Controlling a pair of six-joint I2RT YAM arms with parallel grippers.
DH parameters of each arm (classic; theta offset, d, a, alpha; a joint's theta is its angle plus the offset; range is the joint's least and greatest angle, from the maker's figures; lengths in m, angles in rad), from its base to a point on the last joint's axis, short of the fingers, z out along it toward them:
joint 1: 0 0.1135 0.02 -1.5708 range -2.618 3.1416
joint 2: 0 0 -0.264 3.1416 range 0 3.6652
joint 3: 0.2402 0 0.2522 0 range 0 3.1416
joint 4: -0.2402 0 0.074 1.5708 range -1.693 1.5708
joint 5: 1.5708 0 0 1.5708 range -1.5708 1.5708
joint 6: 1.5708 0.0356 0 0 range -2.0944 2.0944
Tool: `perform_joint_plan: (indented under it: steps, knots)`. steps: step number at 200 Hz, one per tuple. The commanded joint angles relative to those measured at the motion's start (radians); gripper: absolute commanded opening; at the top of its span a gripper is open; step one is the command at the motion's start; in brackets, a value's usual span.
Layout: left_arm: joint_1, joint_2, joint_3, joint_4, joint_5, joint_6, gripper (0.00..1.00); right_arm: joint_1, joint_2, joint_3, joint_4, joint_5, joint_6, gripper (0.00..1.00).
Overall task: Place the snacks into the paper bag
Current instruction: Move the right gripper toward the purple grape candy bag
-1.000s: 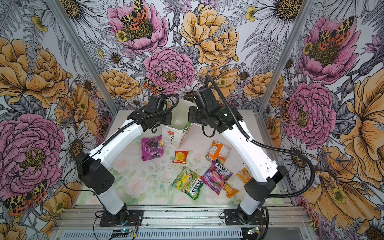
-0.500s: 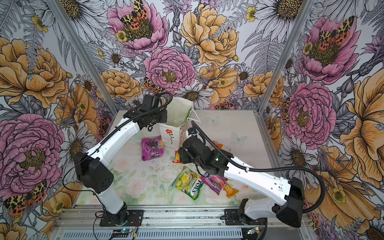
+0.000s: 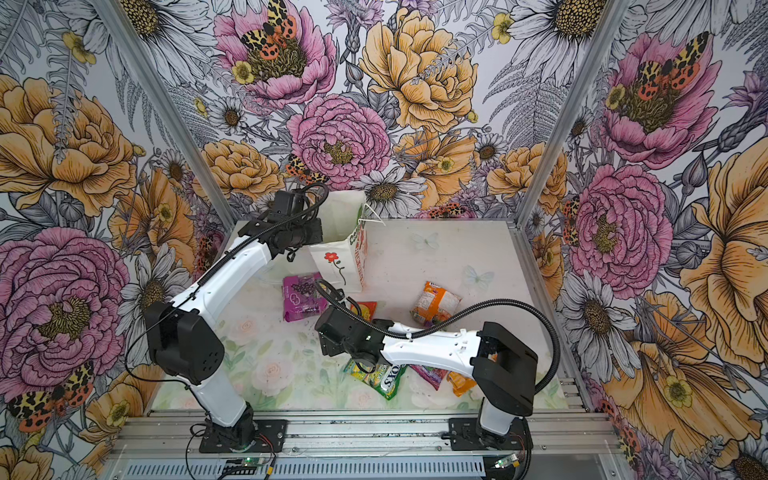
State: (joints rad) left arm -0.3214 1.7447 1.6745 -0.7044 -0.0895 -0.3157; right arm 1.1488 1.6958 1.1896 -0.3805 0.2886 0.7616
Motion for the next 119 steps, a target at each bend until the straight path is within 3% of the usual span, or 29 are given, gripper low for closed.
perform_joint_plan:
  steps: [1,20,95,119]
  knots:
    - [0.033,-0.048,0.000,0.046,0.070,-0.035,0.00,-0.001,0.046,0.088,0.063,0.065,-0.050,0.79]
    - [0.047,-0.050,0.003,0.046,0.082,-0.037,0.00,-0.017,0.121,0.157,0.063,0.069,-0.118,0.82]
    - [0.108,-0.050,0.005,0.046,0.106,-0.042,0.00,-0.108,0.365,0.423,0.063,-0.049,-0.168,0.82]
    - [0.111,-0.049,0.005,0.046,0.100,-0.034,0.00,-0.133,0.413,0.480,0.060,-0.028,-0.178,0.82]
